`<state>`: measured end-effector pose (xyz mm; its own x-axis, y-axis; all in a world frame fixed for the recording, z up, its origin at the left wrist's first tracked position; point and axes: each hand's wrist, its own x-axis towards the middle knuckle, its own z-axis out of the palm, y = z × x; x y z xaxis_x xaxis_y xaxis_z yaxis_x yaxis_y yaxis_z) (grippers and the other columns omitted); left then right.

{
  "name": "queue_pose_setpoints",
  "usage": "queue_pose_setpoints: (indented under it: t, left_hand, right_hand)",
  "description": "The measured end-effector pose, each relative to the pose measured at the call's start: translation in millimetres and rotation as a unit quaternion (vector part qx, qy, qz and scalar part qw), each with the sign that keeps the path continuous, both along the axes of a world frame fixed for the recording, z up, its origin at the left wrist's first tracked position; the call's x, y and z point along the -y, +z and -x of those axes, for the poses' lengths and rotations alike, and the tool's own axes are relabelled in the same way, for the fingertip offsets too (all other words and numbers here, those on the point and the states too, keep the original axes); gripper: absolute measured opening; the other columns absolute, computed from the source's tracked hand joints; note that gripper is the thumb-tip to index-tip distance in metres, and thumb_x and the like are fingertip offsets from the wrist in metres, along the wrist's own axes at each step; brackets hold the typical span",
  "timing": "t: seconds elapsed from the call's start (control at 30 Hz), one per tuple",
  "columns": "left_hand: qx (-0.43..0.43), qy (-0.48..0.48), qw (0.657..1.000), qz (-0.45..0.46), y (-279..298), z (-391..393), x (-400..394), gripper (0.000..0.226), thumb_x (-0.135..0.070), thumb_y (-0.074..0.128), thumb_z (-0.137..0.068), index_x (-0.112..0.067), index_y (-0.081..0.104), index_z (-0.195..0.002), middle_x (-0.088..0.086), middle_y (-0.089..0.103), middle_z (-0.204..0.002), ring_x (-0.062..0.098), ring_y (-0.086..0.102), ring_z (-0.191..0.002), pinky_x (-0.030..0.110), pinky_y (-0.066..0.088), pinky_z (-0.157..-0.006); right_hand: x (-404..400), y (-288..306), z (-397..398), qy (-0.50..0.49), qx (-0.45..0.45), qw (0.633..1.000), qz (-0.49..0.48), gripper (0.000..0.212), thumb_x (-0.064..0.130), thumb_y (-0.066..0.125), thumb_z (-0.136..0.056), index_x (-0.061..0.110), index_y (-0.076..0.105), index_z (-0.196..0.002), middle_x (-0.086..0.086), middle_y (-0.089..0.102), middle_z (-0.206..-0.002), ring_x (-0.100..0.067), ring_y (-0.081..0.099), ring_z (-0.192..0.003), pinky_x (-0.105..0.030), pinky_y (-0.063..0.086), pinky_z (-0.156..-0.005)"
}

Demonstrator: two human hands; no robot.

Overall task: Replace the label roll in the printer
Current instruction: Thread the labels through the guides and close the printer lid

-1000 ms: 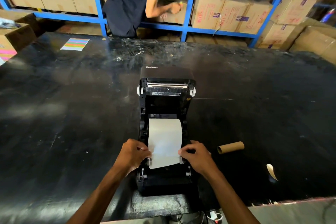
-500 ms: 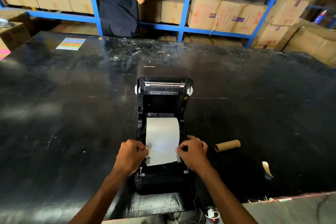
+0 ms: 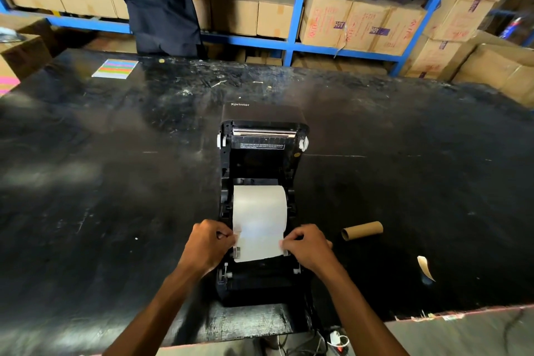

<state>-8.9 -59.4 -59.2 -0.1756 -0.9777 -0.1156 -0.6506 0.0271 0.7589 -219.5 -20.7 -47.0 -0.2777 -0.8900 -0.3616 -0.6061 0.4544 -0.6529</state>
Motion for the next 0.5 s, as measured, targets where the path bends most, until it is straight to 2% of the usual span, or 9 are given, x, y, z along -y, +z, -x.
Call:
queue_pose_setpoints:
  t: [0.1, 0.2, 0.27, 0.37, 0.43, 0.5]
  left_hand:
    - [0.019, -0.013, 1.000, -0.012, 2.8, 0.6, 0.6, 0.039, -0.015, 0.068, -0.080, -0.017, 0.055, -0.043, -0.007, 0.055, -0.042, 0.001, 0.049, -0.040, 0.023, 0.043, -0.049]
    - [0.042, -0.033, 0.998, -0.020, 6.4, 1.9, 2.8, 0.024, -0.016, 0.068, -0.080, -0.009, 0.068, -0.057, 0.000, 0.068, -0.059, 0.012, 0.066, -0.057, 0.032, 0.055, -0.058]
    - [0.043, -0.031, 0.998, -0.027, 8.5, 2.6, 3.7, 0.019, -0.016, 0.069, -0.080, -0.011, 0.072, -0.062, -0.002, 0.067, -0.063, 0.014, 0.066, -0.061, 0.031, 0.055, -0.060]
    - [0.035, -0.029, 0.998, -0.042, 9.3, 2.5, 3.3, 0.025, -0.015, 0.069, -0.081, -0.018, 0.069, -0.056, -0.007, 0.065, -0.061, 0.009, 0.063, -0.058, 0.025, 0.047, -0.058]
    - [0.043, -0.038, 0.997, -0.044, 9.1, 1.3, 3.7, 0.024, -0.015, 0.069, -0.081, -0.015, 0.070, -0.057, -0.004, 0.068, -0.061, 0.012, 0.064, -0.057, 0.028, 0.051, -0.057]
    - [0.059, -0.046, 0.996, -0.045, 8.6, -0.1, 5.4, 0.023, -0.017, 0.070, -0.081, -0.013, 0.070, -0.058, 0.000, 0.068, -0.060, 0.013, 0.060, -0.051, 0.031, 0.052, -0.055]
  right_hand:
    - [2.5, 1.0, 1.4, 0.000, 0.031, 1.000, -0.001, 0.019, 0.032, 0.069, -0.076, 0.014, 0.074, -0.074, 0.017, 0.067, -0.075, -0.013, 0.061, -0.091, -0.046, 0.038, -0.102]
    - [2.4, -1.8, 0.2, -0.012, 0.041, 0.999, 0.016, 0.024, 0.040, 0.069, -0.078, 0.018, 0.074, -0.073, 0.010, 0.073, -0.083, -0.013, 0.063, -0.092, -0.049, 0.039, -0.101]
    - [1.3, -5.4, 1.0, -0.014, 0.034, 0.999, 0.020, 0.017, 0.035, 0.070, -0.078, 0.022, 0.073, -0.070, 0.015, 0.070, -0.079, -0.014, 0.062, -0.094, -0.050, 0.039, -0.101]
    - [1.4, -3.2, 0.7, -0.013, 0.027, 0.999, 0.016, 0.015, 0.031, 0.069, -0.079, 0.021, 0.074, -0.069, 0.017, 0.068, -0.075, -0.012, 0.062, -0.092, -0.046, 0.039, -0.099]
    - [1.7, -2.2, -2.8, -0.032, 0.015, 0.999, 0.034, 0.022, 0.034, 0.068, -0.080, 0.014, 0.074, -0.072, 0.008, 0.072, -0.075, -0.015, 0.063, -0.087, -0.042, 0.040, -0.097]
    - [1.2, -3.4, -7.8, -0.045, -0.005, 0.998, 0.049, 0.024, 0.033, 0.067, -0.081, 0.013, 0.072, -0.069, 0.001, 0.073, -0.083, -0.019, 0.064, -0.091, -0.042, 0.039, -0.097]
